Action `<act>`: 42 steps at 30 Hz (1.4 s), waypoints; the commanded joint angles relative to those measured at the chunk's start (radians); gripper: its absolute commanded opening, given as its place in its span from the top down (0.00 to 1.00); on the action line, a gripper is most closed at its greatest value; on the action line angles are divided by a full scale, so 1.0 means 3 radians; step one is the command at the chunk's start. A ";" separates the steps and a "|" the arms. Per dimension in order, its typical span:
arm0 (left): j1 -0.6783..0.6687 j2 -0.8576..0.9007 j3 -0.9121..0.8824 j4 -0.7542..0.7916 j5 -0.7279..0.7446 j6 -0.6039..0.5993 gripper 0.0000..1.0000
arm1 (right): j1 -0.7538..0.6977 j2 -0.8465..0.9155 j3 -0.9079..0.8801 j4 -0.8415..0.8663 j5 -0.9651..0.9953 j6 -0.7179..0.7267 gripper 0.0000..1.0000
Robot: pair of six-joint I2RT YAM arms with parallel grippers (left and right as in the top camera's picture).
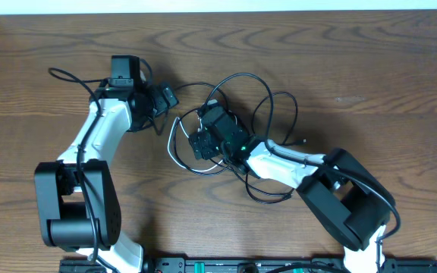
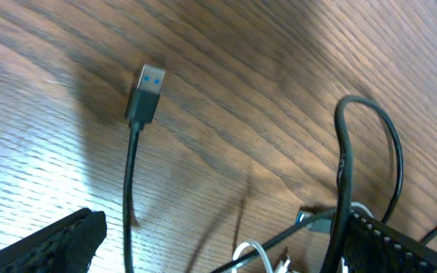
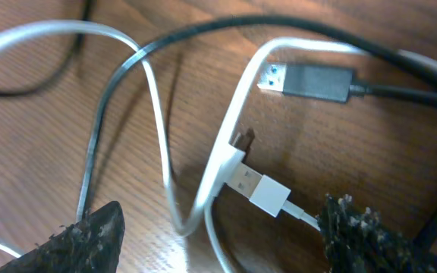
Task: Untangle cables
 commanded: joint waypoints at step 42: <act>0.0018 -0.0071 -0.0014 -0.0032 -0.0033 -0.0043 0.00 | -0.0022 -0.0099 0.0043 -0.0352 0.0315 -0.0476 0.33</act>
